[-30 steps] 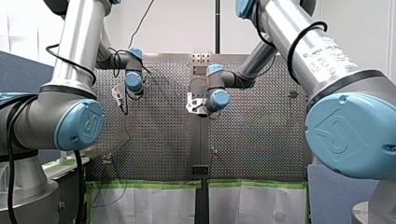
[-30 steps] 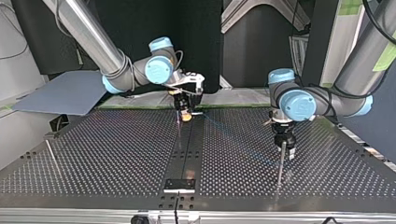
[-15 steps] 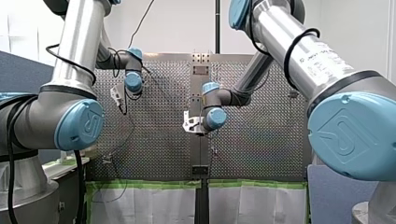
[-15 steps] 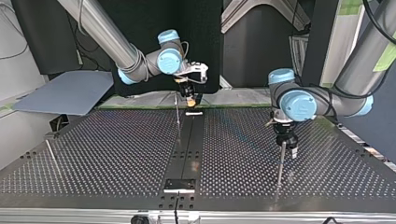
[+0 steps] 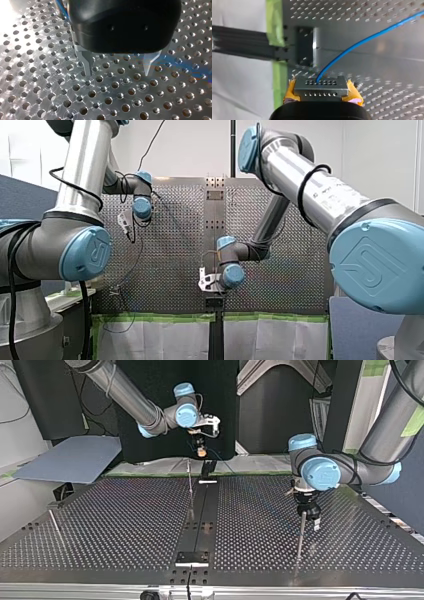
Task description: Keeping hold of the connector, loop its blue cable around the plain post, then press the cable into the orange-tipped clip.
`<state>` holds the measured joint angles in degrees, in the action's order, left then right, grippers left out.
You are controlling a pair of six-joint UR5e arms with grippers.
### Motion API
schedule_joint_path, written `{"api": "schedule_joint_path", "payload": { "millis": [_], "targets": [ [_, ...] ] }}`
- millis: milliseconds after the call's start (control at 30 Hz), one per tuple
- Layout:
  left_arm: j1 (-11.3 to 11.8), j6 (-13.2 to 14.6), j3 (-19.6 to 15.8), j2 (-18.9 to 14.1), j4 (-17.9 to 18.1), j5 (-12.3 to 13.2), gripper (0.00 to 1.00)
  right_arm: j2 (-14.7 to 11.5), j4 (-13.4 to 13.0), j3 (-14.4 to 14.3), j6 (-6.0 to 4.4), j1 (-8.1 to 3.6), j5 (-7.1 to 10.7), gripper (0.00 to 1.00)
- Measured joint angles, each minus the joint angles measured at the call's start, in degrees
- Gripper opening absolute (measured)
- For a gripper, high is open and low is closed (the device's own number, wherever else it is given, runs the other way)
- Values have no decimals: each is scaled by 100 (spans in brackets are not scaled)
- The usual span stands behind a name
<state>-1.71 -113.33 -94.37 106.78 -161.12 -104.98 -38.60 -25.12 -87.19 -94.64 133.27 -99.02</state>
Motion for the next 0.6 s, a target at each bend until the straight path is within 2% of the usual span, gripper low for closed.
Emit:
{"api": "schedule_joint_path", "payload": {
  "millis": [167, 333, 500, 600],
  "targets": [
    [3, 0, 0, 0, 0, 0, 100, 291, -211, -122, -49, -41, -252, 0],
    [10, 1, 0, -1, 1, 0, 100, 574, -482, -306, -158, -115, -361, 0],
    [24, -1, 0, 0, -1, 0, 100, 829, -634, -348, -170, -172, -483, 0],
    [33, 1, 0, 1, -5, 0, 100, 987, -700, -364, -183, -213, -618, 0]
  ]
}}
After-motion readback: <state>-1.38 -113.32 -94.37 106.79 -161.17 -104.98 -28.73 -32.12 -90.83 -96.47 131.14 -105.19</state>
